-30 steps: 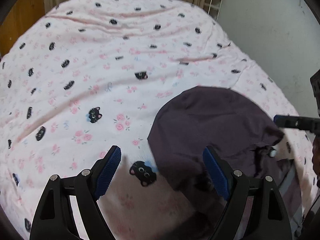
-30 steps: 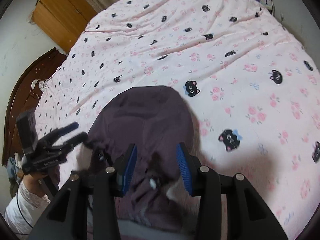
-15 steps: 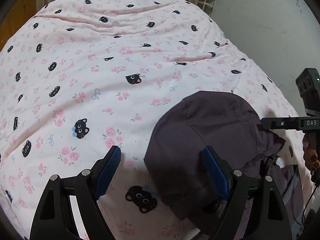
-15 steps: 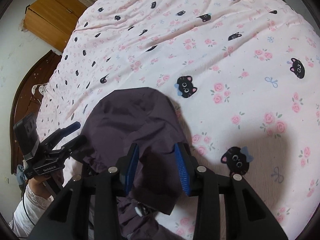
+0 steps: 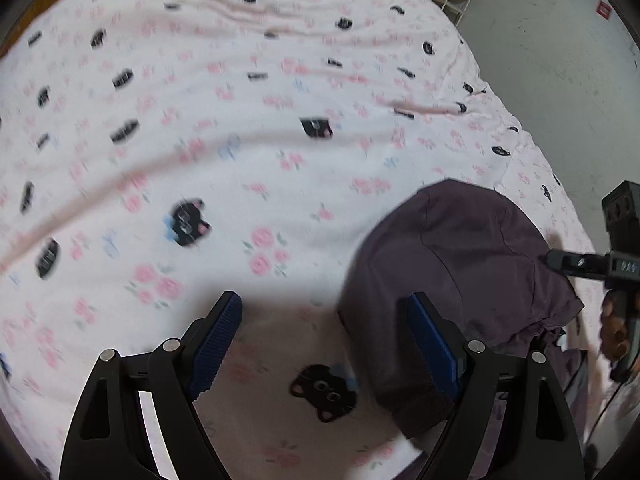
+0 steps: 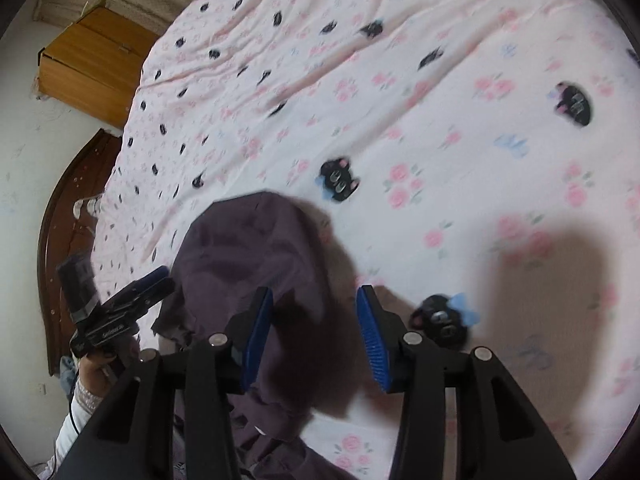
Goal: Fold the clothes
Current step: 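Grasp the purple hood with both grippers, then lift the hood with both grippers and fold it over onto the hem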
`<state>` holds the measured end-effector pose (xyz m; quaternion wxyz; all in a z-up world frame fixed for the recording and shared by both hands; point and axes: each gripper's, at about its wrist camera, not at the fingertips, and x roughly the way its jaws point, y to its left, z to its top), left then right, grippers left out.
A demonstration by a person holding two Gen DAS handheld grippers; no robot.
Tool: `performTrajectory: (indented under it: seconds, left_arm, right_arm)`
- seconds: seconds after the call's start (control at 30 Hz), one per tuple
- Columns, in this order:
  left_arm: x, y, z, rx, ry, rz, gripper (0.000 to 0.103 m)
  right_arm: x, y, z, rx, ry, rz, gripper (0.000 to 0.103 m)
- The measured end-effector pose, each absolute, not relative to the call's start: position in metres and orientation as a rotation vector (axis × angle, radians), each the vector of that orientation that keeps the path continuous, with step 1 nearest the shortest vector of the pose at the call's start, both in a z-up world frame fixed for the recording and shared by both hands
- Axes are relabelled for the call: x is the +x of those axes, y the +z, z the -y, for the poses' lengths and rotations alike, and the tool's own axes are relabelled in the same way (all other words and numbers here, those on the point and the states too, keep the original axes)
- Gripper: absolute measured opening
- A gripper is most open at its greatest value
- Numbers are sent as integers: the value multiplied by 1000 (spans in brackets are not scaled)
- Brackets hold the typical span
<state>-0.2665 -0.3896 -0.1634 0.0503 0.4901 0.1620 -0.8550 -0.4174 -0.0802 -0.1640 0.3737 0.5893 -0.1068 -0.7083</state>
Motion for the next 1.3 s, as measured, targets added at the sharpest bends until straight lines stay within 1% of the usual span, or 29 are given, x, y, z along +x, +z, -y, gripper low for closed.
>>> performTrajectory:
  seconds: [0.17,0.27,0.3,0.33,0.37,0.4,0.43,0.5,0.53,0.57,0.6,0.63,0.7,0.8,0.87,0.9,0.93,1.0,1.07,1.1,1.27,1.3]
  left_arm:
    - [-270,-171,381,1490,-2591,-480,82]
    - [-270,-173,381,1480,-2591,-498,84]
    - [-270,-173,381,1474,-2597,-506,84]
    - [-270,-172,380,1468,-2611,-516,84]
    - [-270,-170,378,1458,-2632,-510,84]
    - [-270,-167,376,1444,-2653,-492,80]
    - [-269,-165,373,1434,-2667,-465,73]
    - [-270,-161,367,1434,-2682,-399,37]
    - [-271,-161,364,1449,-2688,-379,27]
    - [-272,-161,362,1455,-2694,-360,26]
    - [-271,-160,360,1452,-2701,-342,22]
    - [-271,-159,360,1449,-2706,-338,14]
    - [-270,-158,362,1441,-2709,-355,10]
    - [-268,-156,364,1430,-2704,-355,8]
    - [-267,-156,367,1424,-2686,-372,10]
    - [-266,-156,370,1419,-2671,-391,17]
    - [-266,-157,373,1417,-2659,-406,27]
    - [-265,-160,379,1427,-2649,-433,28]
    - [-266,-165,381,1461,-2666,-469,23]
    - [-267,-166,381,1476,-2680,-485,15]
    - [-270,-173,374,1516,-2700,-566,14]
    - [-270,-172,373,1509,-2704,-560,8]
  right_arm:
    - [-409,-174,101,1531,-1771,238,46]
    - [-405,-176,108,1526,-1770,219,46]
    - [-405,-176,111,1523,-1770,212,42]
    - [-404,-176,112,1517,-1767,210,37]
    - [-404,-176,114,1517,-1755,208,26]
    - [-404,-176,114,1517,-1756,208,19]
    - [-404,-175,114,1517,-1758,208,17]
    - [-404,-173,114,1510,-1755,210,12]
    - [-403,-170,114,1499,-1758,204,12]
    - [-403,-168,114,1489,-1760,199,11]
    - [-402,-166,112,1478,-1760,196,10]
    - [-401,-162,112,1463,-1763,192,9]
    - [-399,-155,111,1440,-1769,182,9]
    - [-396,-148,110,1419,-1776,164,8]
    - [-395,-146,110,1414,-1779,155,8]
    - [-395,-146,111,1414,-1781,151,8]
    - [-396,-147,112,1418,-1784,145,8]
    - [-396,-148,112,1426,-1790,134,8]
    - [-396,-149,111,1427,-1787,135,8]
    - [-397,-149,111,1426,-1785,137,8]
    - [-398,-149,109,1425,-1776,146,8]
    - [-398,-149,110,1426,-1776,145,8]
